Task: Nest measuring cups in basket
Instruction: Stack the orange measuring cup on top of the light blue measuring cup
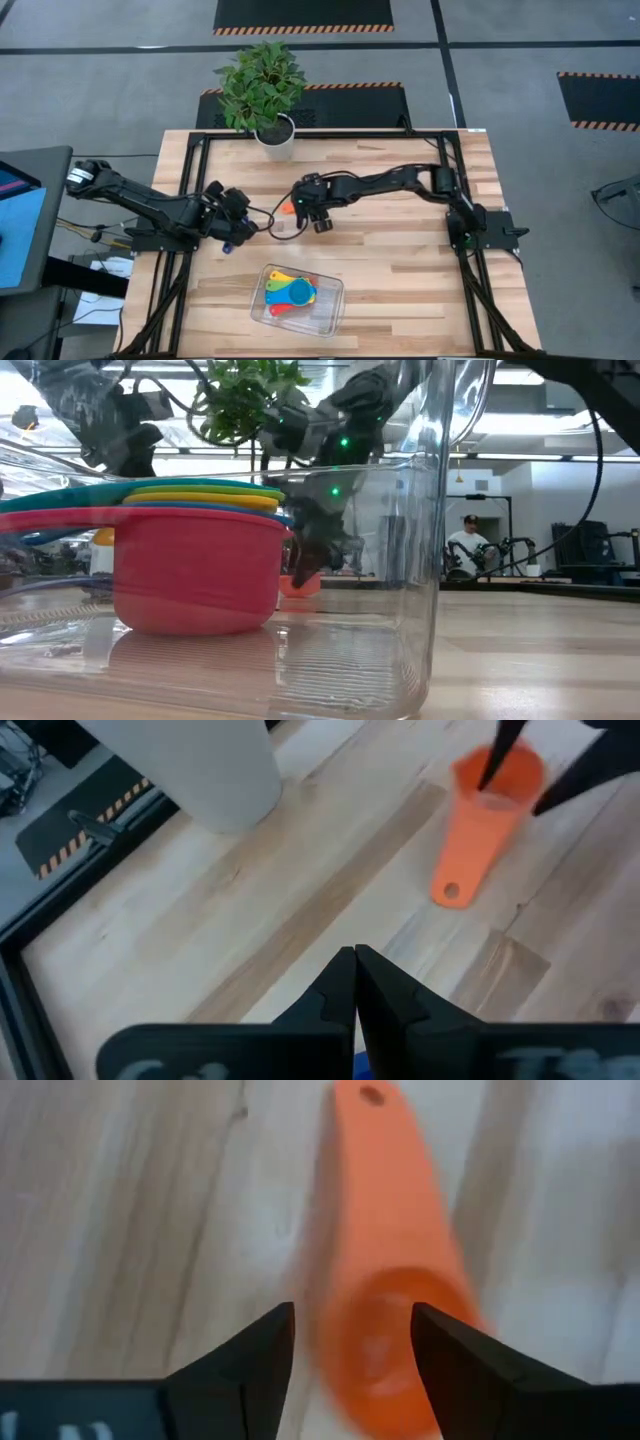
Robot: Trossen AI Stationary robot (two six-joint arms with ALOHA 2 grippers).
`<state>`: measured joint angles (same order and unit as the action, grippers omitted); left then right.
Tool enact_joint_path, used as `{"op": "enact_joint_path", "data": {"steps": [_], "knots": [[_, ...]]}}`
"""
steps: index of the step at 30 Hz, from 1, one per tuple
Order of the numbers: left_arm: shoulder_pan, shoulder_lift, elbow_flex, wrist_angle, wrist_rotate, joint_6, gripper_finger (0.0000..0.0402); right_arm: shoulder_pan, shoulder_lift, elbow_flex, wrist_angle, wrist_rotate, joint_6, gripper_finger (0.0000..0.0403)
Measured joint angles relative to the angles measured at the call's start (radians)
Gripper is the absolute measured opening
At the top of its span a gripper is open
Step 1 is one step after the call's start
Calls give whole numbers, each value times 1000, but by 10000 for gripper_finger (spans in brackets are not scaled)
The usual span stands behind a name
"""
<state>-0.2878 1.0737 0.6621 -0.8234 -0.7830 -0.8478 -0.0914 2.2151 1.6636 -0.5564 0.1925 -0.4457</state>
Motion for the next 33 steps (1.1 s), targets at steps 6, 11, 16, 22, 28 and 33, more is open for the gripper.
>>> {"op": "enact_joint_path", "data": {"steps": [6, 11, 16, 22, 28, 33], "knots": [[0, 0, 0, 11, 18, 0, 0, 0, 58, 58, -105, -14, 100, 202], [0, 0, 0, 11, 18, 15, 0, 8, 56, 56, -141, -28, 202, 133], [0, 0, 0, -10, 18, 12, 0, 15, 40, 54, -211, -64, 235, 33], [0, 0, 0, -74, -5, -59, 0, 34, 12, 51, -371, -58, 265, 16], [0, 0, 0, -102, -32, -64, 0, 78, -111, 50, -583, -68, 415, 13], [0, 0, 0, -102, -43, -61, 0, 162, -252, 49, -692, -66, 626, 13]]}}
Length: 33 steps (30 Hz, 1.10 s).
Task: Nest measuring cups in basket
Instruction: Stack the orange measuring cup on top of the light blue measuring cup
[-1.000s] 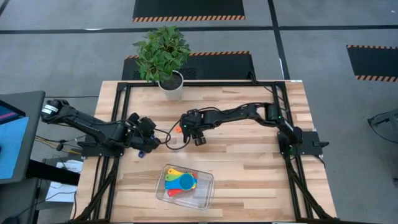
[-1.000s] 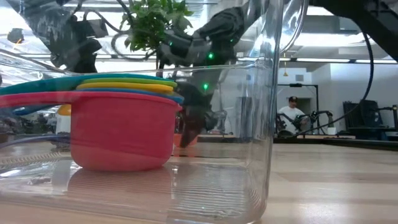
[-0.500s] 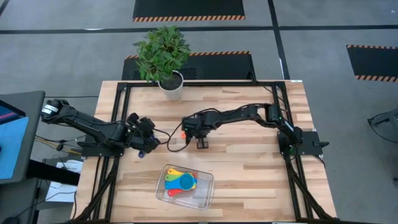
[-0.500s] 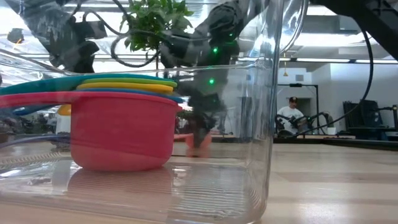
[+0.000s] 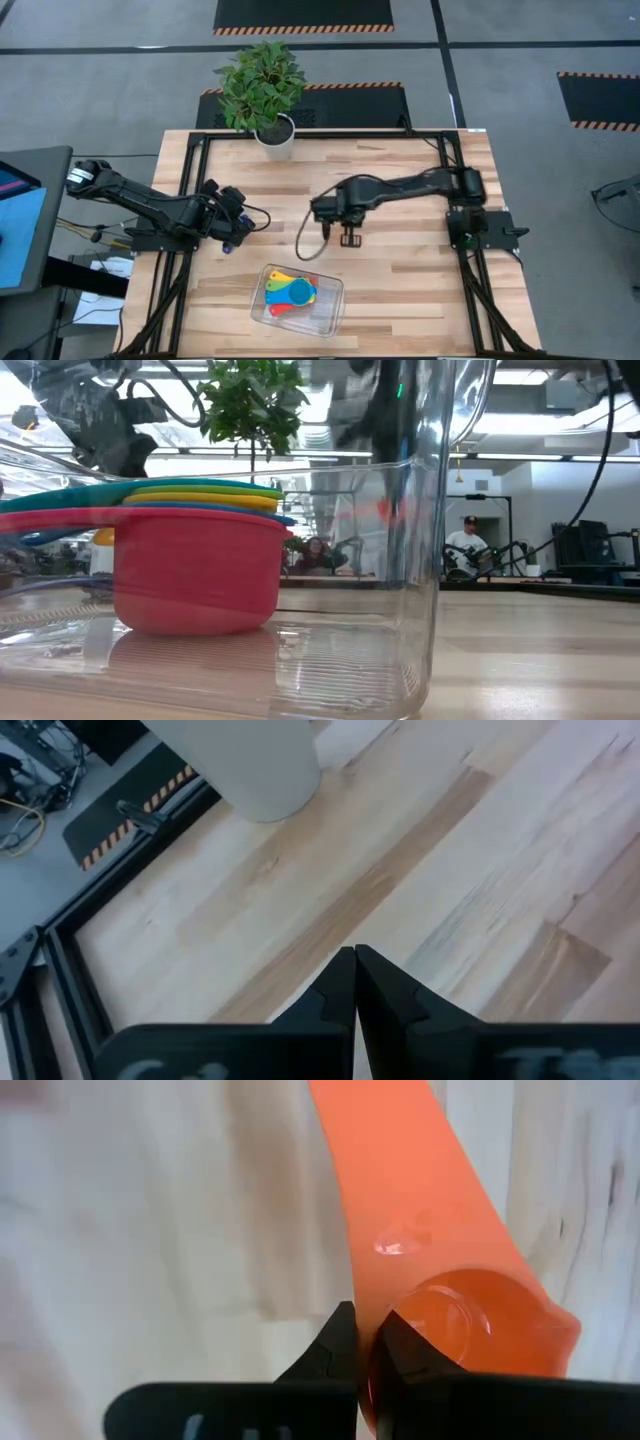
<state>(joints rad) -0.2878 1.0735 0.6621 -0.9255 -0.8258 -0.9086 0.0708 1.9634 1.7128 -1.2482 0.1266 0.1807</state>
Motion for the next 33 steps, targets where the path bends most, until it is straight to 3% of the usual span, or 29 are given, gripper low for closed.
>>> {"op": "enact_joint_path", "data": {"steps": [4, 8, 15, 21, 29, 33], "knots": [[0, 0, 0, 0, 1, 9, 0, 117, -100, 1, 64, 1, 168, 12], [0, 0, 0, 0, 1, 20, 0, 248, -141, 1, 258, 19, 268, 12], [-2, 0, 0, 9, 6, 66, 0, 429, -95, 1, 691, 148, 277, 12], [-2, 2, 1, 41, 20, 121, 0, 443, 22, 4, 978, 175, 228, 12], [-5, 9, 2, 87, 86, 162, 0, 401, 125, 1, 1040, 176, 262, 12], [-5, 7, 1, 82, 104, 182, 0, 372, 171, 5, 1077, 121, 283, 13]]}}
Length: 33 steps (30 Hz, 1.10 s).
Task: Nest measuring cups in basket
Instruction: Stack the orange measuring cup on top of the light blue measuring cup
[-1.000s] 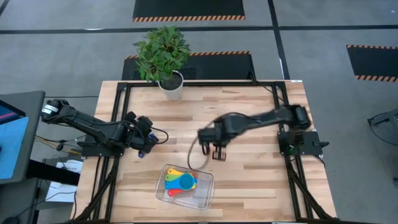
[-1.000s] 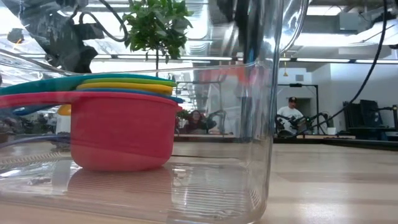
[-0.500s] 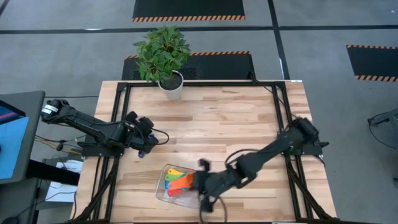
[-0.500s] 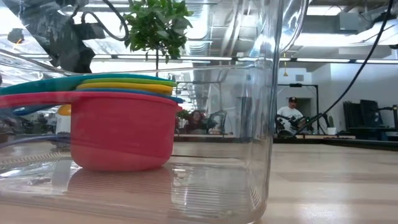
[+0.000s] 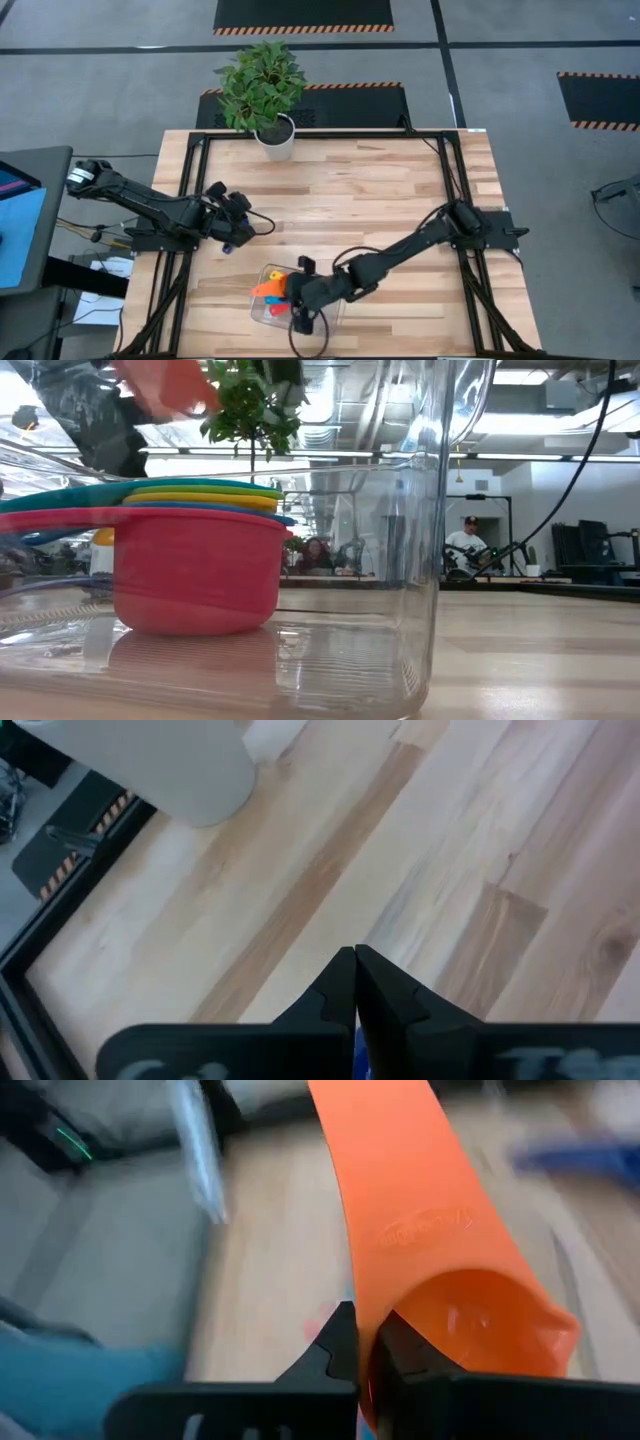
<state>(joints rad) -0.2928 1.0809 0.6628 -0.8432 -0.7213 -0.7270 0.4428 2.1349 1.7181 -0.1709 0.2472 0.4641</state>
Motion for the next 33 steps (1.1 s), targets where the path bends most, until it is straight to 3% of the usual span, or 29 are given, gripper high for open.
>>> {"op": "enact_joint_path", "data": {"steps": [3, 14, 25, 33], "knots": [[0, 0, 0, -3, 1, 12, 0, -6, 34, 2, 11, -41, 35, 13], [0, 0, 0, -14, 1, 35, 0, 21, 51, -1, -47, -39, 82, 13], [0, 0, 0, -13, 1, 34, 0, 33, 50, 0, -166, 40, 138, 15], [0, 0, 0, -13, 7, 31, 0, 10, 50, 0, -166, -41, 157, 73]]}}
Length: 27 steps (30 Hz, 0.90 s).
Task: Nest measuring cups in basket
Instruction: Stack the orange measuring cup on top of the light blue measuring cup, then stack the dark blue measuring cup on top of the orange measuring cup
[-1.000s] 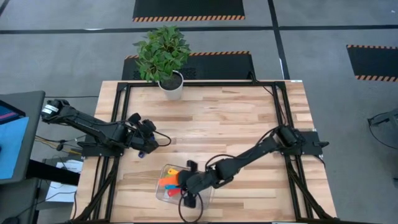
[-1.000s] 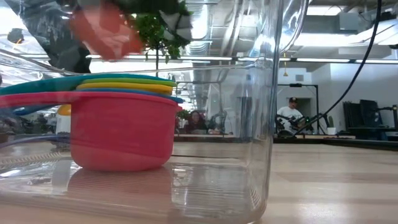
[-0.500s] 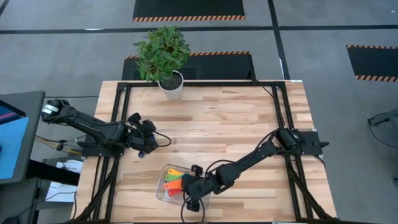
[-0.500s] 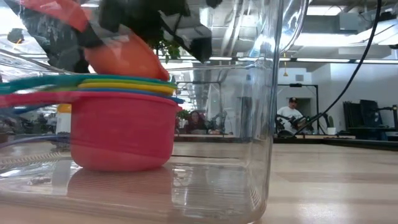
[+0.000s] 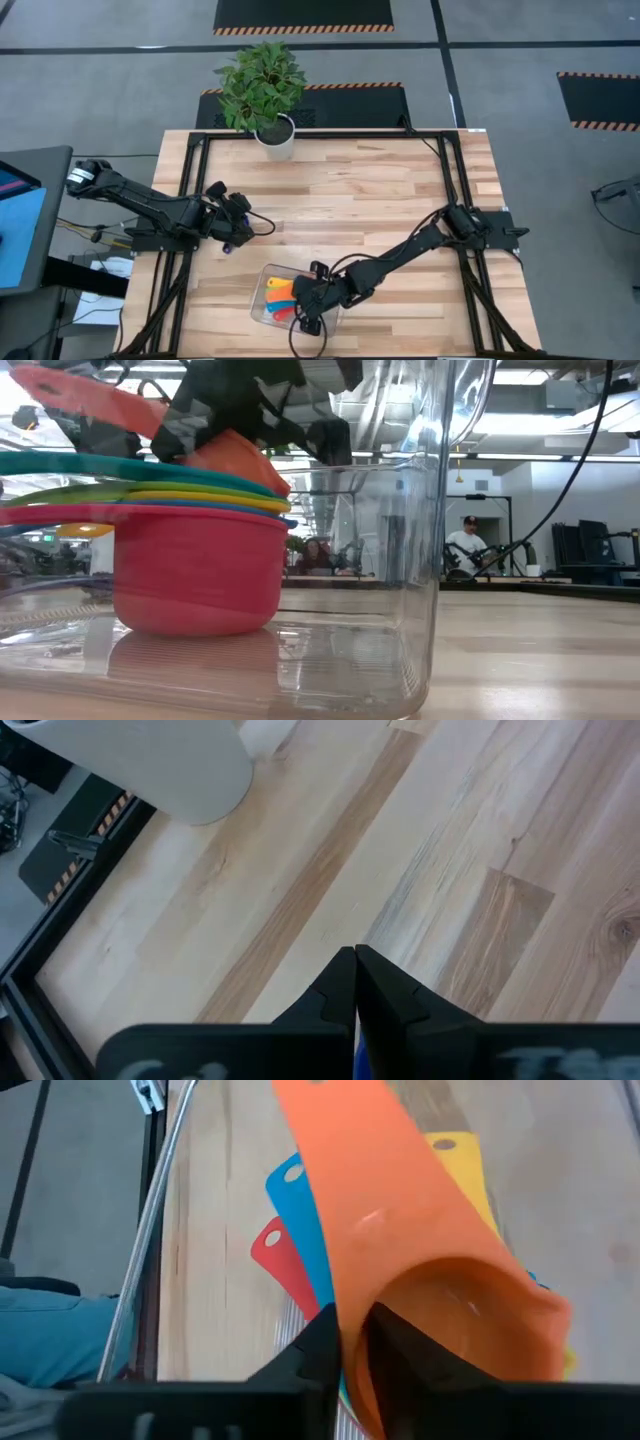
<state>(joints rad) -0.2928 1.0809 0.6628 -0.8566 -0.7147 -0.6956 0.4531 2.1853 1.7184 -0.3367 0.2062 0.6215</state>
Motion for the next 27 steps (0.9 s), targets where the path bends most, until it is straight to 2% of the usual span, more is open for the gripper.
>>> {"op": "enact_joint_path", "data": {"steps": [6, 10, 19, 23, 27], "knots": [[0, 0, 0, 0, 1, 0, 0, -12, 0, -1, 13, -9, 2, 125], [0, 0, 0, 0, 1, 0, 0, -18, 0, 10, 28, -96, 2, 153], [0, 0, 0, 0, 2, 26, 0, -42, 1, 112, 12, -115, -46, 172], [0, 0, 0, -15, 22, 39, 0, -76, -15, 205, -102, -121, -163, 164], [0, 0, 0, -60, 61, 34, 0, -111, -11, 321, -438, -122, -256, 151]]}}
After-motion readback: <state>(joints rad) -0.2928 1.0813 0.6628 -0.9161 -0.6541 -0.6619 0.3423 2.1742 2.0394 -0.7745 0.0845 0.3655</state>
